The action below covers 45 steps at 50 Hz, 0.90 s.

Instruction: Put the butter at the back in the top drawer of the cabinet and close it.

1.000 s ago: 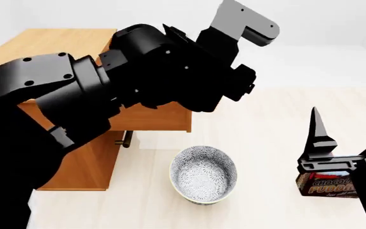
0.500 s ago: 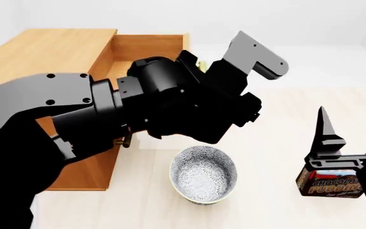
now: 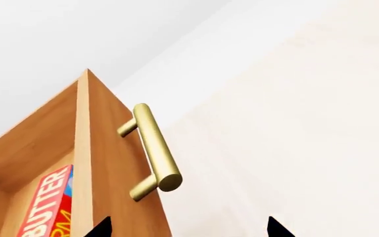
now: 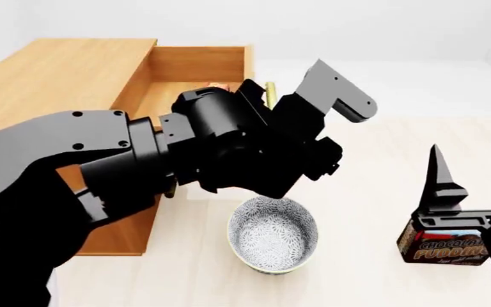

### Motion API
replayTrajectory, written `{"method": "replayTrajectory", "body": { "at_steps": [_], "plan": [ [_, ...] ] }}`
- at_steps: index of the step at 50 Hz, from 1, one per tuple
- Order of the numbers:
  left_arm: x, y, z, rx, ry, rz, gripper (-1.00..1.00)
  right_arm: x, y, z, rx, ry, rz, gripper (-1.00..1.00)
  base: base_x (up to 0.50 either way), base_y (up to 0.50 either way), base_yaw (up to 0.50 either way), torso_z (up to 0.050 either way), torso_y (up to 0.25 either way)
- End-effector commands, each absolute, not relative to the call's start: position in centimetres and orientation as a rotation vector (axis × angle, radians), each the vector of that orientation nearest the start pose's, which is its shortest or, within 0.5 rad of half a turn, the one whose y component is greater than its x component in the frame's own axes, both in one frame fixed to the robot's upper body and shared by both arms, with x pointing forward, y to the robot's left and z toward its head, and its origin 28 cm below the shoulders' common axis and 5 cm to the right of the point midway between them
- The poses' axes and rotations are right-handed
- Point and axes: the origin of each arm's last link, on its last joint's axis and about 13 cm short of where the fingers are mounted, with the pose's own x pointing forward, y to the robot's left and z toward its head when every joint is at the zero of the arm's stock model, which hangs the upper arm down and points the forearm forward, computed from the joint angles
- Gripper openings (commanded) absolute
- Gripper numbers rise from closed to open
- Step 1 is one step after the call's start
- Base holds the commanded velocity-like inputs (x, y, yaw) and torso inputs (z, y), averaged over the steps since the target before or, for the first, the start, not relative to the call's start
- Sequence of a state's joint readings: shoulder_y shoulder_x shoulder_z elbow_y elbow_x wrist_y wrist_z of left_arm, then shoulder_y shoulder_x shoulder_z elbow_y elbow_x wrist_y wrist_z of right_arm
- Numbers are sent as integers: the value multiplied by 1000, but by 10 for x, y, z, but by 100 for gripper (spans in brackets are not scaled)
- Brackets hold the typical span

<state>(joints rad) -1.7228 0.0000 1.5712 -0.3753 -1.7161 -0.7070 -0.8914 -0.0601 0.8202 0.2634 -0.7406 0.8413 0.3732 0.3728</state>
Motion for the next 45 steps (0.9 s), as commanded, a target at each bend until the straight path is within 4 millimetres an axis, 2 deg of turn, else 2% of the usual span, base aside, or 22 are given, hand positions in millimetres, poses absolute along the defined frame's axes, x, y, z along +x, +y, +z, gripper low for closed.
{"method": "replayTrajectory", "body": {
  "at_steps": [1, 15, 26, 45],
  "plan": [
    [316, 49, 252, 598, 436, -232, 100, 173, -201, 191, -82, -273, -20, 100, 0, 0, 0, 0, 0],
    [323, 58, 237, 639, 486, -181, 100, 171, -202, 191, -81, -278, -22, 100, 2, 0, 0, 0, 0],
    [325, 65, 217, 708, 550, -166, 100, 168, -203, 189, -78, -282, -25, 100, 2, 0, 0, 0, 0],
    [327, 73, 210, 752, 625, -75, 100, 167, -200, 191, -83, -286, -15, 100, 1, 0, 0, 0, 0]
  ]
}}
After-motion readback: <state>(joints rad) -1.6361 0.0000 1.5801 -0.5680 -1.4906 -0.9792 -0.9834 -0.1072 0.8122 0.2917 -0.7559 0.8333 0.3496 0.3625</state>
